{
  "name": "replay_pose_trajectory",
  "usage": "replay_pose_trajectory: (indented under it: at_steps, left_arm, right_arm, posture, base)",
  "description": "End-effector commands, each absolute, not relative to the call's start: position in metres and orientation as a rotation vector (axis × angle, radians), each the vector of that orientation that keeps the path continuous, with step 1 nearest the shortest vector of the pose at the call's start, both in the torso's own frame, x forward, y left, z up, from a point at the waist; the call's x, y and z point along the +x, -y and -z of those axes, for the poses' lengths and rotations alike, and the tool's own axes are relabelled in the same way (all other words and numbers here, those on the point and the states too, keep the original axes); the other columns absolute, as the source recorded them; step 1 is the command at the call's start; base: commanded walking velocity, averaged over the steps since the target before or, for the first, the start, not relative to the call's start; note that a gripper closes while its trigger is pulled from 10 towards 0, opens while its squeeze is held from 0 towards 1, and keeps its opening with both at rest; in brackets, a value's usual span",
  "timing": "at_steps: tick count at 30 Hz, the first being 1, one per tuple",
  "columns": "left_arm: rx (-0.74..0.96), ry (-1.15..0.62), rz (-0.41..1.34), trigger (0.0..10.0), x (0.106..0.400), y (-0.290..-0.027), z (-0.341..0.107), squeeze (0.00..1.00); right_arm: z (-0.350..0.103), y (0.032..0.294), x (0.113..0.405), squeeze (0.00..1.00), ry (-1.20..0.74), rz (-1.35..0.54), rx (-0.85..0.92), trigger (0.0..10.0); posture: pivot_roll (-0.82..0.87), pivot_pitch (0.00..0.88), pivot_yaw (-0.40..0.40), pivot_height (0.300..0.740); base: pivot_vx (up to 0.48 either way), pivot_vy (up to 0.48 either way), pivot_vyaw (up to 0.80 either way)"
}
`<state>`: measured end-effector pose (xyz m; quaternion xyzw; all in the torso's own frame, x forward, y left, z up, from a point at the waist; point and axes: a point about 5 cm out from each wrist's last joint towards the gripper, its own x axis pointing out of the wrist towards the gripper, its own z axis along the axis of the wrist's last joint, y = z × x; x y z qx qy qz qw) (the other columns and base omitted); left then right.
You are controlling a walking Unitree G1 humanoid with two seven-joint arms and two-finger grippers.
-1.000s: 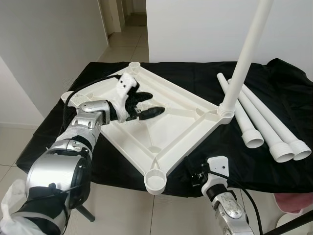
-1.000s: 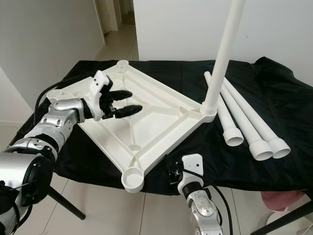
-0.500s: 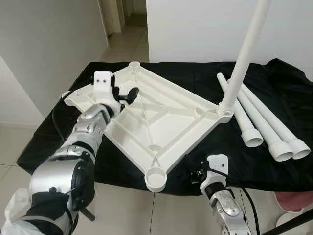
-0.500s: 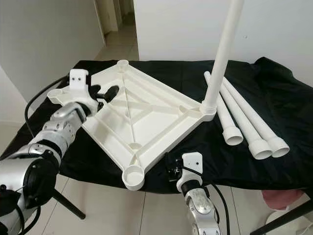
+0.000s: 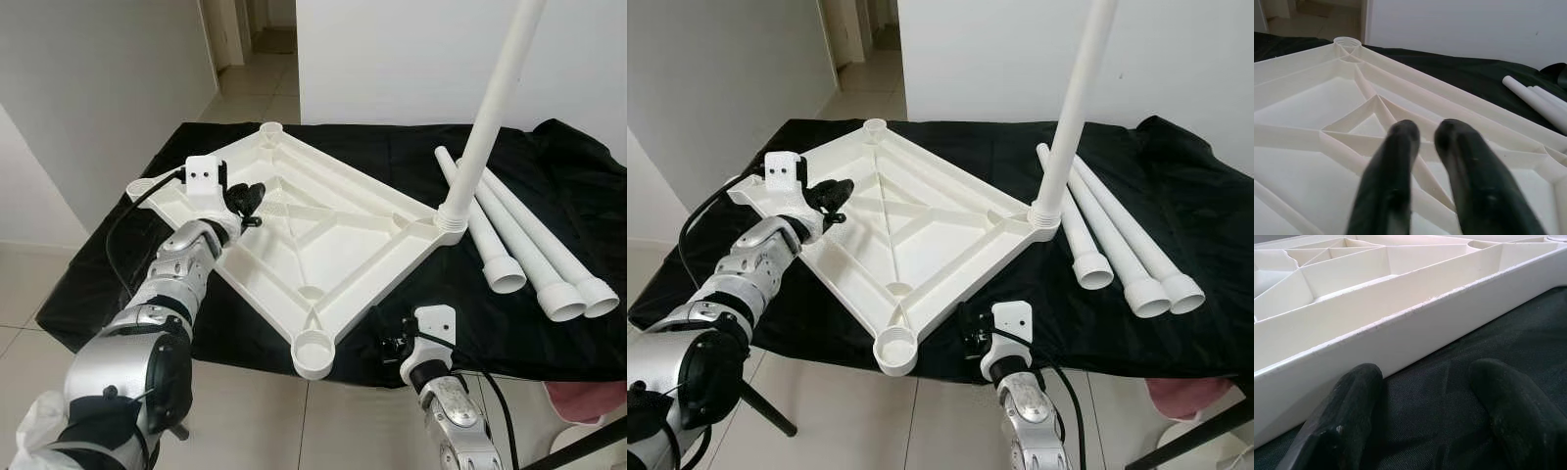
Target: Building children table
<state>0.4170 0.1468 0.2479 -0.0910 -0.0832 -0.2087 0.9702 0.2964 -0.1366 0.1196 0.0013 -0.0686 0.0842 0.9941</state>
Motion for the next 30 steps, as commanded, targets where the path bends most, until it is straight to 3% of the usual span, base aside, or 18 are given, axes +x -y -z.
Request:
replay_pose_trajectory:
  at_steps: [1,3,4,8,9,14,16,17,24,29,30]
  left_arm:
    - [-0.172,0.160,0.358,0.5,0.417,-0.149,-0.243,0.00]
    - [-0.146,0.160,0.369,0.5,0.417,-0.147,-0.243,0.00]
    - [-0.129,0.152,0.368,10.0,0.417,-0.146,-0.242,0.00]
    - [-0.032,0.169,0.385,10.0,0.416,-0.142,-0.242,0.00]
    - [0.082,0.194,0.390,10.0,0.414,-0.140,-0.242,1.00]
    - [0.240,0.218,0.409,10.0,0.412,-0.135,-0.241,1.00]
    - [0.456,0.242,0.361,10.0,0.411,-0.135,-0.241,1.00]
    - [0.552,0.261,0.320,10.0,0.411,-0.137,-0.242,0.05]
    - [0.724,0.290,0.276,10.0,0.410,-0.140,-0.242,0.00]
    - [1.033,0.385,0.259,10.0,0.407,-0.137,-0.244,0.00]
    - [1.033,0.385,0.259,10.0,0.407,-0.137,-0.244,0.00]
  right_arm:
    - [-0.118,0.132,0.299,0.00,0.123,-0.177,0.019,10.0]
    - [-0.118,0.132,0.299,0.00,0.124,-0.177,0.019,10.0]
    - [-0.118,0.132,0.300,0.00,0.124,-0.176,0.020,10.0]
    - [-0.118,0.132,0.300,0.00,0.126,-0.173,0.022,10.0]
    - [-0.118,0.132,0.300,0.00,0.127,-0.173,0.023,10.0]
    - [-0.118,0.132,0.301,0.00,0.127,-0.172,0.025,10.0]
    - [-0.118,0.132,0.301,0.00,0.126,-0.171,0.026,10.0]
    - [-0.118,0.132,0.301,0.00,0.127,-0.170,0.026,10.0]
    - [-0.117,0.132,0.301,0.00,0.127,-0.170,0.028,10.0]
    - [-0.118,0.132,0.301,0.00,0.128,-0.169,0.026,10.0]
    - [-0.118,0.132,0.301,0.00,0.128,-0.169,0.026,10.0]
  posture:
    - [-0.03,0.141,0.074,0.740]
    - [-0.03,0.140,0.075,0.740]
    - [-0.02,0.140,0.075,0.740]
    - [-0.03,0.139,0.078,0.740]
    - [-0.02,0.139,0.078,0.740]
    - [-0.02,0.137,0.078,0.740]
    - [-0.02,0.140,0.077,0.740]
    - [-0.02,0.139,0.079,0.740]
    - [-0.02,0.140,0.076,0.740]
    - [-0.02,0.140,0.073,0.740]
    - [-0.02,0.140,0.073,0.740]
  base:
    - [0.000,0.000,0.00]
    - [0.000,0.000,0.00]
    - [0.000,0.000,0.00]
    - [0.000,0.000,0.00]
    - [0.000,0.000,0.00]
    - [0.000,0.000,0.00]
    - [0.000,0.000,0.00]
    - [0.000,0.000,0.00]
    - [0.000,0.000,0.00]
    - [0.000,0.000,0.00]
    - [0.000,0.000,0.00]
